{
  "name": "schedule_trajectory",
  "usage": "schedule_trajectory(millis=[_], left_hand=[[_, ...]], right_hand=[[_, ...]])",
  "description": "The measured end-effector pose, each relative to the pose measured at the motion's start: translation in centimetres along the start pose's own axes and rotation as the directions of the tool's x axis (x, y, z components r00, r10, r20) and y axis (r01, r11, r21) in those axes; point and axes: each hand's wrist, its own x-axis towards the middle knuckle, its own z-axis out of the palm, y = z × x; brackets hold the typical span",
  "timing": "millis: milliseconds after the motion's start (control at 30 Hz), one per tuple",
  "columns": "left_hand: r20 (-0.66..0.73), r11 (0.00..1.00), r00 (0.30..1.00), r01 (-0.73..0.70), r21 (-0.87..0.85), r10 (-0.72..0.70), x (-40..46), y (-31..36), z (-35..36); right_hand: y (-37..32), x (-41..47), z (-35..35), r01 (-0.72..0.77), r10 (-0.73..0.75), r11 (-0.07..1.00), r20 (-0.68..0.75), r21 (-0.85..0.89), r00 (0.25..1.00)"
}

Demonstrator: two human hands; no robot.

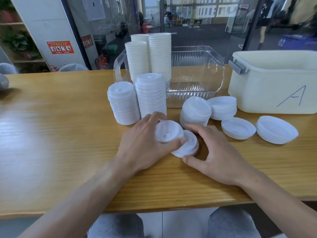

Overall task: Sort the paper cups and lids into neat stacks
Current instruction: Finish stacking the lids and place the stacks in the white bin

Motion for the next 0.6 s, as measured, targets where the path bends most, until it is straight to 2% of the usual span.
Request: schedule_trajectory(millis=[100,200,333,467,600], left_hand=[[0.061,0.994,0.997,0.049,0.101,-0.056,0.4,1.3,0.2],[0.116,0.990,0.990,0.065,0.123,-0.079,0.7,2.2,0.9],[0.230,0.999,0.972,0.047,0.008,-0.048,1.2,2.3,1.2],[0.375,0.984,0.924,-0.008,-0.179,0.076,1.3,1.2,-0.1],[0.400,0.961,0.905,-0.036,-0.275,0.149,1.7,-0.3,-0.3]], right_hand=[[0.0,0.1,0.3,-0.027,0.027,1.000,-0.047,-0.007,0.999],[0.1,0.2,0.5,-0.058,0.054,0.998,-0.107,-0.035,0.993],[0.2,0.1,0.5,-0.067,0.059,0.996,-0.123,-0.056,0.991],[0.2,-0.2,0.1,-0.064,0.060,0.997,-0.110,-0.031,0.992],[0.4,-0.3,0.0,-0.051,0.050,0.999,-0.097,-0.004,0.994]])
